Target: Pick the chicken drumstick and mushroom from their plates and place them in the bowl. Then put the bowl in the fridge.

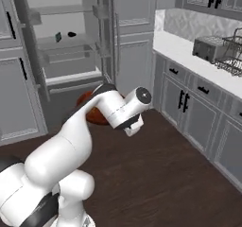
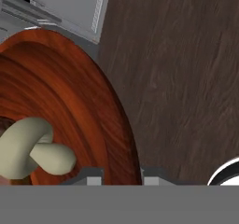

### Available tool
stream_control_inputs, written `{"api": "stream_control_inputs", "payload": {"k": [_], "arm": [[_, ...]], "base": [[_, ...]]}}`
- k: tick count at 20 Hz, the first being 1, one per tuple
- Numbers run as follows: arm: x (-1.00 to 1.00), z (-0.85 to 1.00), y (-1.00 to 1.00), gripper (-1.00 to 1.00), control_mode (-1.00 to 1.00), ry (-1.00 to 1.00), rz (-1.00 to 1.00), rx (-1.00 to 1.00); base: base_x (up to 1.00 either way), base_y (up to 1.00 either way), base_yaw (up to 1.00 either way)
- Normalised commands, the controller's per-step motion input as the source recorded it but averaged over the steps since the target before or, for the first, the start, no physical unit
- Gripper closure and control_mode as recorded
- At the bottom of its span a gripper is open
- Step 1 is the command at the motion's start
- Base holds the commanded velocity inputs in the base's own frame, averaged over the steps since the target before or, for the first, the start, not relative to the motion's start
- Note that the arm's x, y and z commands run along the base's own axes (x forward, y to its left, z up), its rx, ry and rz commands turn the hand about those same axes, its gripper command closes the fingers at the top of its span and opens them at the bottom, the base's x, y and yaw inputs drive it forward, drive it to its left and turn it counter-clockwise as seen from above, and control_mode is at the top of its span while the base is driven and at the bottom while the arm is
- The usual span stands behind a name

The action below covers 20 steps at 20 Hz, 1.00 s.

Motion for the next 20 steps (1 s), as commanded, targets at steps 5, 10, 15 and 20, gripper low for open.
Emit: {"api": "stream_control_inputs", "payload": {"k": [5,10,15,20], "arm": [[0.00,0.00,0.00,1.00,1.00,0.00,0.00,0.00],[0.00,0.00,0.00,1.00,1.00,0.00,0.00,0.00],[0.00,0.00,0.00,1.00,1.00,0.00,0.00,0.00],[0.00,0.00,0.00,1.00,1.00,0.00,0.00,0.00]], "base": [[1.00,0.00,0.47],[1.00,0.00,0.42],[0.69,0.00,0.29],[0.11,-0.15,0.19]]}}
